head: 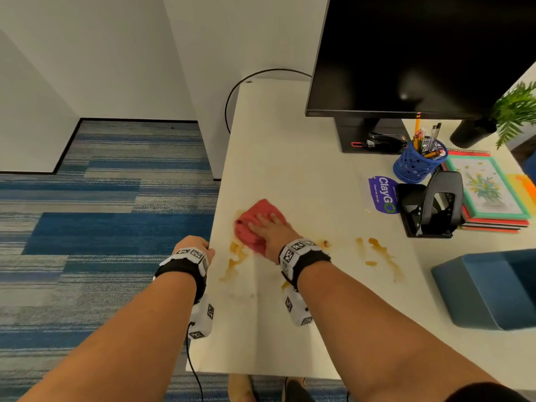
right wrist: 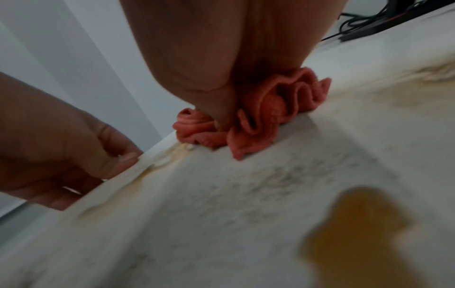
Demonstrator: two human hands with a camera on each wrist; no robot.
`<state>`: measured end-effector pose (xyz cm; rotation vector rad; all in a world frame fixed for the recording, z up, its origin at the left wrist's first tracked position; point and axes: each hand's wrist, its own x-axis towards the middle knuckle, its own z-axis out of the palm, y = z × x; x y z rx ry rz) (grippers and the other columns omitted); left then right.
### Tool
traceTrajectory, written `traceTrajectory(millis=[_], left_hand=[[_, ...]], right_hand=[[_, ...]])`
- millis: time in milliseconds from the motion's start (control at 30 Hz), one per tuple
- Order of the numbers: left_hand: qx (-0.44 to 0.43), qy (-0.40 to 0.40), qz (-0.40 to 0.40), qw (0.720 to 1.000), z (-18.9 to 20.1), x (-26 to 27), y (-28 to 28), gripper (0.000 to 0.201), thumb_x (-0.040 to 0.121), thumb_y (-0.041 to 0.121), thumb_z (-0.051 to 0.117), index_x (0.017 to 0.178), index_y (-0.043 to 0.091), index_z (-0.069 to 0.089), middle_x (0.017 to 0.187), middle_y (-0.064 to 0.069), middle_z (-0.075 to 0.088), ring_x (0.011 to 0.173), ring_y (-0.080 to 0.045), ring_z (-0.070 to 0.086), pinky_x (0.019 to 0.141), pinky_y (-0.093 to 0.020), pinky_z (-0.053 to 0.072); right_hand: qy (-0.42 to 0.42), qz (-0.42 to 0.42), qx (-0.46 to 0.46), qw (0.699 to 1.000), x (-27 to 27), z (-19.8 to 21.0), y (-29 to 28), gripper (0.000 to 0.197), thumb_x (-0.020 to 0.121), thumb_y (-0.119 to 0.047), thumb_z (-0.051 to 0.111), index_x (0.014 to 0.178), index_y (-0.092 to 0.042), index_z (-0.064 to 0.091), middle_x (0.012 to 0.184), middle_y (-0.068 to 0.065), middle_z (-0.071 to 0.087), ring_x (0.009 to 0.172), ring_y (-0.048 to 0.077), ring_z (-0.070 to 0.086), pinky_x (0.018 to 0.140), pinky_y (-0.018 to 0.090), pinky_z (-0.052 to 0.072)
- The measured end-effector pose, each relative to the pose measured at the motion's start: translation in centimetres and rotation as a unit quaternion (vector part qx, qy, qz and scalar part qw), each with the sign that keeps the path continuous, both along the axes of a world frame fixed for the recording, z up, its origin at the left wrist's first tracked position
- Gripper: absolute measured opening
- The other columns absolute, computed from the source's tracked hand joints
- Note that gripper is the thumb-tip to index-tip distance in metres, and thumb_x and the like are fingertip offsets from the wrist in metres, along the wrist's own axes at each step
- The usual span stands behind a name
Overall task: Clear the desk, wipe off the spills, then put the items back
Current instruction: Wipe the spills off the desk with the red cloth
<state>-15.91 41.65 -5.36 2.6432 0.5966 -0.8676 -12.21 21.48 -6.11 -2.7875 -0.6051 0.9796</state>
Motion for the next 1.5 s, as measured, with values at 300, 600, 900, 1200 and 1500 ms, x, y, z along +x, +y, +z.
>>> traceTrajectory(millis=[300,600,900,1200,1500], left_hand=[[-0.011,0.0,0.006,1.0,0.0,-0.2,0.1,0.025,0.092,0.031,0.055,0.103,0.014,0.07,0.091,-0.002,0.064,0.081,-0.02,0.055,0.071,-0.025,0.043],[-0.032,0.007,0.024,0.999,0.0,0.2,0.4,0.015,0.089,0.031,0.059,0.085,0.02,0.069,0.09,-0.004,0.067,0.078,-0.021,0.056,0.07,-0.023,0.045],[-0.038,-0.003,0.042,0.998,0.0,0.0,0.5,0.024,0.091,0.031,0.058,0.104,0.016,0.071,0.099,-0.004,0.069,0.089,-0.022,0.06,0.08,-0.026,0.047],[-0.031,0.0,0.027,0.999,0.1,0.1,0.4,0.025,0.091,0.031,0.058,0.104,0.016,0.072,0.103,-0.004,0.07,0.098,-0.023,0.064,0.086,-0.029,0.051],[-0.012,-0.01,-0.003,1.0,-0.3,-0.1,0.4,0.025,0.092,0.03,0.055,0.103,0.014,0.071,0.101,-0.007,0.07,0.091,-0.023,0.063,0.08,-0.028,0.05]], right_hand=[[0.018,-0.207,-0.083,0.975,5.5,1.0,-1.0,0.094,0.089,-0.018,0.06,0.154,-0.025,-0.007,0.161,0.007,-0.015,0.146,0.042,-0.005,0.118,0.056,0.014],[-0.013,0.084,-0.008,0.996,1.5,0.3,2.3,0.067,0.098,-0.033,0.044,0.152,-0.038,0.006,0.162,-0.007,-0.008,0.149,0.029,-0.005,0.118,0.05,0.004],[0.003,-0.086,-0.067,0.994,5.5,1.0,2.9,0.084,0.092,-0.026,0.052,0.153,-0.033,-0.006,0.16,0.001,-0.018,0.147,0.038,-0.01,0.118,0.057,0.005],[-0.008,0.032,-0.028,0.999,2.3,0.8,0.4,0.068,0.098,-0.035,0.04,0.152,-0.04,-0.003,0.161,-0.003,-0.014,0.148,0.031,-0.007,0.119,0.051,0.006],[-0.003,-0.124,-0.077,0.989,4.3,0.7,1.1,0.075,0.095,-0.022,0.041,0.153,-0.03,-0.005,0.16,0.004,-0.017,0.147,0.039,-0.009,0.118,0.057,0.008]])
